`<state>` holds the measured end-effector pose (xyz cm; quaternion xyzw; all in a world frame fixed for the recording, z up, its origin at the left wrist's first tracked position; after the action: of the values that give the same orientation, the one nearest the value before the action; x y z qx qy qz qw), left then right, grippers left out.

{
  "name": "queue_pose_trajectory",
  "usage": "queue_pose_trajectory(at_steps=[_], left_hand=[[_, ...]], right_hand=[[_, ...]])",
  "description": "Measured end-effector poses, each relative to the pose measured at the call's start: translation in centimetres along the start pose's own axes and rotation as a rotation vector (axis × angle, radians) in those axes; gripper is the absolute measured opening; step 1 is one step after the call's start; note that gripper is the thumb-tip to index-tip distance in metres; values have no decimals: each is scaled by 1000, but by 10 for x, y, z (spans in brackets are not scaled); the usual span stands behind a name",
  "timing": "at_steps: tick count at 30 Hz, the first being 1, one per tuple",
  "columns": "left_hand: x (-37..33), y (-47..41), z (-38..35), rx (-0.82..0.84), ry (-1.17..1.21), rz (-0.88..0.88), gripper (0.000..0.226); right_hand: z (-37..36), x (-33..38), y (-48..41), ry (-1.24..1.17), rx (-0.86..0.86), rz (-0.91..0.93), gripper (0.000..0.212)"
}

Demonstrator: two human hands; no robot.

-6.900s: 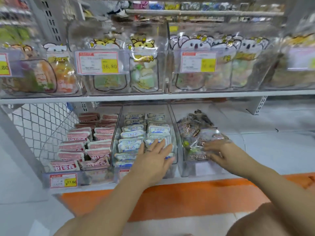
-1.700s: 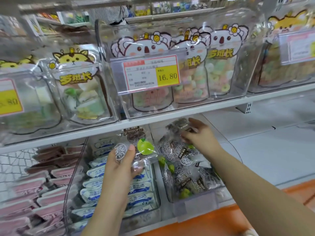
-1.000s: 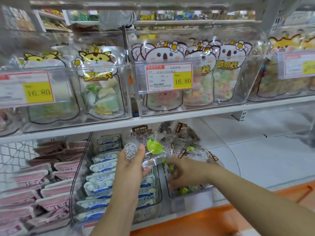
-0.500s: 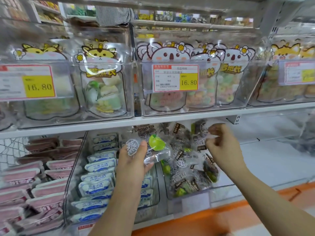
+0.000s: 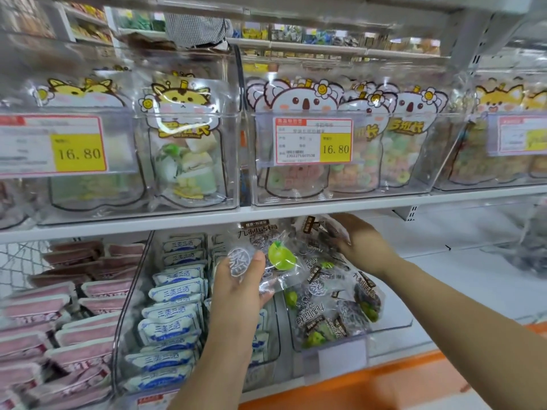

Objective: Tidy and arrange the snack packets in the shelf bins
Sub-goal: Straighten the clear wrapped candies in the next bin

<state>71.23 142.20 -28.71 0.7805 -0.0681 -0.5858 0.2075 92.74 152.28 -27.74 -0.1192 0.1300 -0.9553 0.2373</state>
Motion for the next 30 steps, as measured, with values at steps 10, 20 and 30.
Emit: queue_pose_trajectory(at_steps=[10, 20, 30], left_hand=[[-2, 10, -4, -14, 2, -1, 76], [-10, 1, 5, -62, 39, -9, 79], [-12, -8, 11, -88, 94, 12, 82]], right_hand=[[-16, 44, 41, -201, 623, -29, 60], [-56, 42, 22, -197, 182, -103, 49], [-66, 31, -19, 119, 42, -120, 59]])
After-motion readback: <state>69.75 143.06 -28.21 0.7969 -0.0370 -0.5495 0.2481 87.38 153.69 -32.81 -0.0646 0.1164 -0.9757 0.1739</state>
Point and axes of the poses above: each hand's wrist, its own y-axis away from the middle knuckle, its own z-axis out of the back of the hand, x = y × z, the point moved 2 cm from there along -y, towards the middle knuckle, and after that the axes turned 14 degrees about z, right-handed, at the moved point
